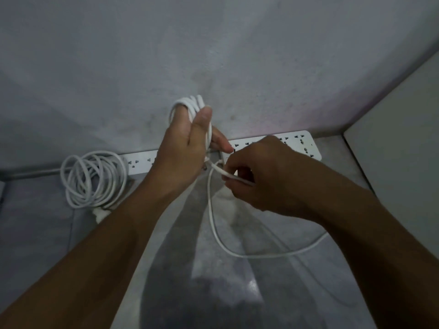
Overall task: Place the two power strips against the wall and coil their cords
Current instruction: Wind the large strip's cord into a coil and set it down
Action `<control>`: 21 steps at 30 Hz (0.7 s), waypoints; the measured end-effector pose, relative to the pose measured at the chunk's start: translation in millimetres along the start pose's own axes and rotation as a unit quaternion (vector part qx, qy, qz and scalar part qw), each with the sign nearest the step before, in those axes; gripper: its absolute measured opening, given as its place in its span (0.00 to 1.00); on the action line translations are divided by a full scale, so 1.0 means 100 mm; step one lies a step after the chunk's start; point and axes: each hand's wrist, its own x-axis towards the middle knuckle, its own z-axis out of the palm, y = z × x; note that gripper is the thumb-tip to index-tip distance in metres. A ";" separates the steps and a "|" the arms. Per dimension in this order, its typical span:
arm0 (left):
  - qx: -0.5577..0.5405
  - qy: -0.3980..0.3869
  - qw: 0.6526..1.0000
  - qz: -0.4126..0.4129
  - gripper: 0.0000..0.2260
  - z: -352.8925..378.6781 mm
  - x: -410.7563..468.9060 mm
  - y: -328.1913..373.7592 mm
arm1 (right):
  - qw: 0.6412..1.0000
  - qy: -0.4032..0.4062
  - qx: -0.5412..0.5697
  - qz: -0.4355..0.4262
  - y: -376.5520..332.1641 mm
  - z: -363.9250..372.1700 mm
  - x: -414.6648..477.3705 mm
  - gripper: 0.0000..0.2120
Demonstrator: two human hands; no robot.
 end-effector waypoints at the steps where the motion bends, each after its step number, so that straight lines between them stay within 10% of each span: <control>1: 0.028 -0.007 1.000 0.005 0.08 0.02 -0.02 0.03 | 1.000 0.003 -0.011 -0.008 -0.03 -0.06 0.00 0.04; 7: 0.105 -0.094 0.989 -0.039 0.13 0.08 -0.17 0.03 | 0.998 0.027 -0.047 -0.043 0.07 -0.49 -0.02 0.07; 12: -0.005 -0.153 0.981 -0.119 0.31 0.08 -0.23 0.06 | 0.989 0.120 0.013 -0.085 0.35 -0.58 0.12 0.14; 21: -0.297 -0.211 0.921 -0.137 0.24 0.04 -0.14 0.07 | 0.961 0.247 0.119 -0.032 0.78 0.15 0.32 0.10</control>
